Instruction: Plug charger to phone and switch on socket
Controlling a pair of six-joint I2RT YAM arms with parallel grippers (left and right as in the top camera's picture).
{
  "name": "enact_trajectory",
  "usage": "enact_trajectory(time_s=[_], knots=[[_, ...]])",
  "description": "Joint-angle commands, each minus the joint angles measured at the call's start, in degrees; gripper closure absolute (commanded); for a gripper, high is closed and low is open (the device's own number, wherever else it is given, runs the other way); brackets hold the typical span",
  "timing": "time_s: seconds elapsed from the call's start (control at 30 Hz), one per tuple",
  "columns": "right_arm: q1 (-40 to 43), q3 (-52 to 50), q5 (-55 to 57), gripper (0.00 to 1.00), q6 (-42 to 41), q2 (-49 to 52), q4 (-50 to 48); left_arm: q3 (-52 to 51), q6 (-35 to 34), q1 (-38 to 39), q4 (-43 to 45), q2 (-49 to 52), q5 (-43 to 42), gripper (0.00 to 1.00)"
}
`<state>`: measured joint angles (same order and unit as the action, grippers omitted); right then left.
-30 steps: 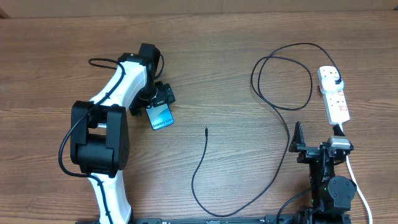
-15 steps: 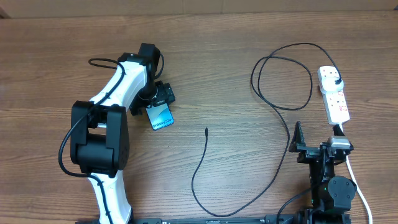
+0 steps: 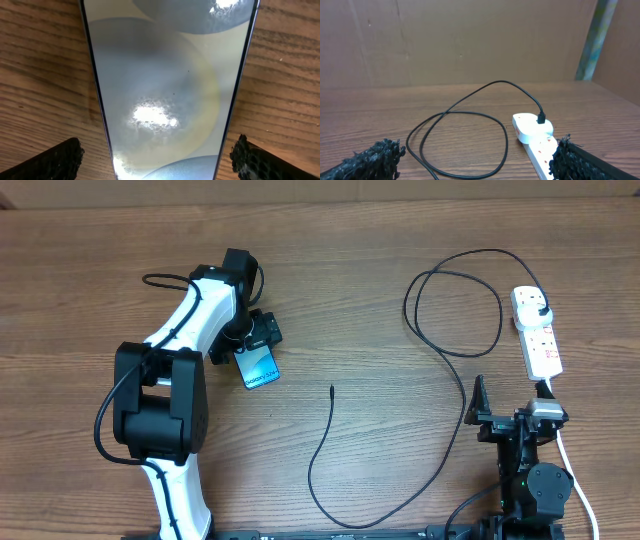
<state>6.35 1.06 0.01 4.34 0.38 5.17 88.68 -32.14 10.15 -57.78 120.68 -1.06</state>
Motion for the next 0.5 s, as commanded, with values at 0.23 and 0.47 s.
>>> enact_trajectory(time_s=[0.23,0.47], knots=[[-0.24,-0.61,0.35,0.00,0.24,-0.15,-0.35,1.14,-1.33,0.37,0.07,0.94,0.70,0.00],[-0.24,-0.61,0.35,0.00,0.24,-0.15,-0.35,0.76,-1.57,0.37,0.04,0.94,1.51,0.00]])
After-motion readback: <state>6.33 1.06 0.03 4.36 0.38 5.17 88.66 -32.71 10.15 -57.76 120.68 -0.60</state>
